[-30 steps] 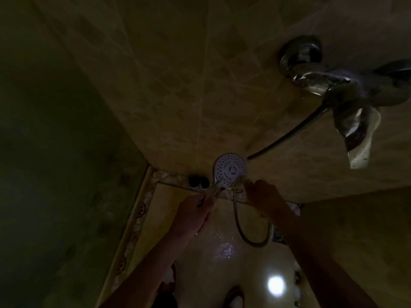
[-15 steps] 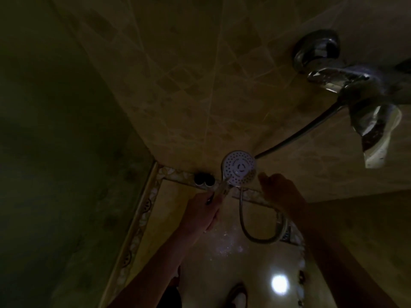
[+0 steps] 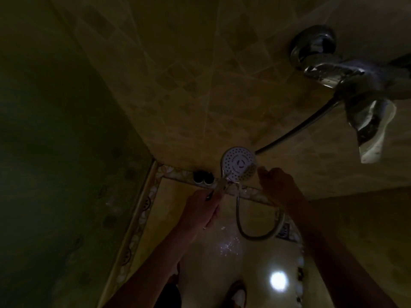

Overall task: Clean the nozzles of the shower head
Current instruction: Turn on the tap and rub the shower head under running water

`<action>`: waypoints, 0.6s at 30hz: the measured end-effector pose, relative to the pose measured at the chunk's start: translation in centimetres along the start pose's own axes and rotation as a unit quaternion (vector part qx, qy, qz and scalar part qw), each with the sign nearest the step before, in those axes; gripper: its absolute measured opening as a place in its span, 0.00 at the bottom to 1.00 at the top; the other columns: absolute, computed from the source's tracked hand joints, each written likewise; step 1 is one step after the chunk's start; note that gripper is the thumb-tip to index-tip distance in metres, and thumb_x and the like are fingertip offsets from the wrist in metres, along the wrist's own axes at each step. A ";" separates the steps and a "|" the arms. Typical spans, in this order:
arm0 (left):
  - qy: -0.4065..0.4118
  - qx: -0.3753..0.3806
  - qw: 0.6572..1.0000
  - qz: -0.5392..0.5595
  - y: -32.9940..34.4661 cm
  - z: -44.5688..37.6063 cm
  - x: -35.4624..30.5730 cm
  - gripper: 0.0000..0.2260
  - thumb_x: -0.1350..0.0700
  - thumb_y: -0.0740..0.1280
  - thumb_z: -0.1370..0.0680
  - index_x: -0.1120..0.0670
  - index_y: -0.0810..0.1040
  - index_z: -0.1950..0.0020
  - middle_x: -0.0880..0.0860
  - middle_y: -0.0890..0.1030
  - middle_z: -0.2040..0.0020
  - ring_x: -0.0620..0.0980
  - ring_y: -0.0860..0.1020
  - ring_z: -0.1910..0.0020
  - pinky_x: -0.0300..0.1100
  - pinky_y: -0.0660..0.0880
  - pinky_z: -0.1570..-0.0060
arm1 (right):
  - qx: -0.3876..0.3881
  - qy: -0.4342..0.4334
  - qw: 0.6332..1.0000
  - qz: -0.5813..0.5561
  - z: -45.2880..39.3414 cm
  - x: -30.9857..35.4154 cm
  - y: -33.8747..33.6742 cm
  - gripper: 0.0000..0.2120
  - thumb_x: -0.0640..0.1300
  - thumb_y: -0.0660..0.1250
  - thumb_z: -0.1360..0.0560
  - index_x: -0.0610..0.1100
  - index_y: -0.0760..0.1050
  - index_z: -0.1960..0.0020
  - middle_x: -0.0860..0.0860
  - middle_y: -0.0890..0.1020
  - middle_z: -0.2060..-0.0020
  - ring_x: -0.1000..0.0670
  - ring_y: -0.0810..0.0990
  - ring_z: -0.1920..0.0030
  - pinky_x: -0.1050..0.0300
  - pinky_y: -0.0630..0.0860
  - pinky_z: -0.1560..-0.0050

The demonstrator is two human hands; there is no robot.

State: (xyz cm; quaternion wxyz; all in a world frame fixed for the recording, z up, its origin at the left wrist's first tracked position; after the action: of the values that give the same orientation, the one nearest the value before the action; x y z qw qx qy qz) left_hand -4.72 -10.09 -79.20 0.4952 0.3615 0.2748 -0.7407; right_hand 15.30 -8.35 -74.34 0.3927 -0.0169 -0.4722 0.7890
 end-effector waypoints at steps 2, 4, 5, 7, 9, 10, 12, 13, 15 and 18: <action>0.011 -0.003 1.000 -0.006 0.1 0.0 -0.3 0.18 0.50 0.64 0.20 0.55 0.72 0.68 0.48 0.73 0.78 0.46 0.67 0.82 0.39 0.62 0.79 | 0.008 0.025 1.000 0.005 0.7 -0.8 0.5 0.24 0.55 0.53 0.19 0.35 0.74 0.45 0.36 0.79 0.47 0.37 0.78 0.46 0.54 0.71 0.53; 0.014 -0.003 1.000 -0.005 0.3 0.1 -0.4 0.18 0.50 0.64 0.20 0.55 0.72 0.68 0.48 0.73 0.78 0.47 0.67 0.81 0.39 0.62 0.79 | 0.033 0.018 0.999 0.000 1.5 -0.6 1.5 0.22 0.56 0.53 0.19 0.38 0.74 0.49 0.36 0.80 0.48 0.37 0.80 0.48 0.51 0.75 0.51; 0.011 -0.003 1.000 0.001 0.4 0.2 -0.4 0.17 0.50 0.64 0.20 0.55 0.72 0.67 0.49 0.73 0.77 0.47 0.67 0.81 0.39 0.62 0.79 | 0.042 0.004 0.999 -0.007 1.7 -0.1 2.0 0.20 0.54 0.52 0.18 0.39 0.74 0.47 0.36 0.80 0.47 0.37 0.80 0.47 0.50 0.75 0.50; 0.009 0.001 1.000 0.005 0.6 0.2 -0.4 0.17 0.51 0.64 0.20 0.56 0.72 0.66 0.54 0.74 0.73 0.49 0.67 0.80 0.40 0.61 0.78 | 0.061 -0.024 0.998 -0.019 2.1 1.4 2.5 0.20 0.49 0.50 0.17 0.37 0.74 0.42 0.35 0.79 0.46 0.36 0.79 0.45 0.49 0.74 0.47; 0.014 0.009 1.000 0.001 0.8 0.3 -0.4 0.17 0.51 0.64 0.20 0.57 0.72 0.66 0.57 0.74 0.71 0.50 0.67 0.79 0.40 0.62 0.77 | 0.070 -0.045 0.997 -0.009 1.5 2.6 2.4 0.19 0.47 0.50 0.17 0.35 0.74 0.42 0.35 0.79 0.47 0.36 0.78 0.45 0.50 0.73 0.48; 0.013 0.011 1.000 0.003 0.8 0.3 -0.4 0.16 0.50 0.64 0.20 0.57 0.72 0.65 0.57 0.74 0.71 0.50 0.67 0.79 0.40 0.62 0.77 | 0.062 -0.053 0.997 -0.003 1.2 3.1 2.0 0.19 0.47 0.51 0.17 0.34 0.74 0.43 0.36 0.79 0.47 0.36 0.78 0.46 0.52 0.72 0.50; 0.007 0.010 1.000 0.007 0.7 0.2 -0.1 0.16 0.50 0.64 0.20 0.57 0.72 0.65 0.55 0.74 0.71 0.48 0.67 0.80 0.39 0.62 0.78 | 0.038 -0.047 0.998 0.006 0.4 3.0 1.1 0.19 0.47 0.52 0.18 0.34 0.74 0.44 0.36 0.79 0.47 0.36 0.78 0.46 0.53 0.70 0.53; 0.005 0.008 1.000 0.008 0.6 0.2 0.0 0.16 0.50 0.64 0.20 0.57 0.72 0.64 0.54 0.74 0.72 0.47 0.67 0.80 0.39 0.62 0.78 | 0.027 -0.034 0.999 0.007 0.4 2.8 0.6 0.19 0.47 0.52 0.18 0.34 0.74 0.43 0.35 0.79 0.46 0.36 0.77 0.45 0.54 0.69 0.53; 0.007 0.003 1.000 0.008 0.3 0.1 0.2 0.16 0.49 0.64 0.20 0.56 0.73 0.65 0.53 0.74 0.73 0.47 0.67 0.80 0.39 0.63 0.78 | 0.027 0.012 1.000 0.003 0.2 1.5 0.2 0.19 0.47 0.51 0.18 0.36 0.70 0.36 0.36 0.76 0.41 0.38 0.76 0.42 0.54 0.70 0.50; 0.010 -0.001 1.000 0.012 0.1 -0.2 0.3 0.17 0.49 0.64 0.20 0.55 0.72 0.67 0.53 0.73 0.73 0.47 0.67 0.80 0.38 0.62 0.79 | 0.054 0.030 0.998 0.012 1.1 0.7 1.0 0.20 0.48 0.50 0.17 0.39 0.65 0.31 0.40 0.75 0.43 0.39 0.75 0.40 0.52 0.72 0.46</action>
State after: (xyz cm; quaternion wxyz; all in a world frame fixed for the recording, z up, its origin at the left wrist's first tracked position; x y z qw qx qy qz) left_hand -4.68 -10.13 -79.53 0.5016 0.3723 0.2759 -0.7305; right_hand 13.76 -9.00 -74.24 0.3977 -0.0247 -0.4164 0.8172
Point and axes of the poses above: each hand's wrist, its own z-axis away from the middle knuckle, its own y-axis out of the palm, x = y × z, the point moved 5 cm from there along -z, towards the middle knuckle
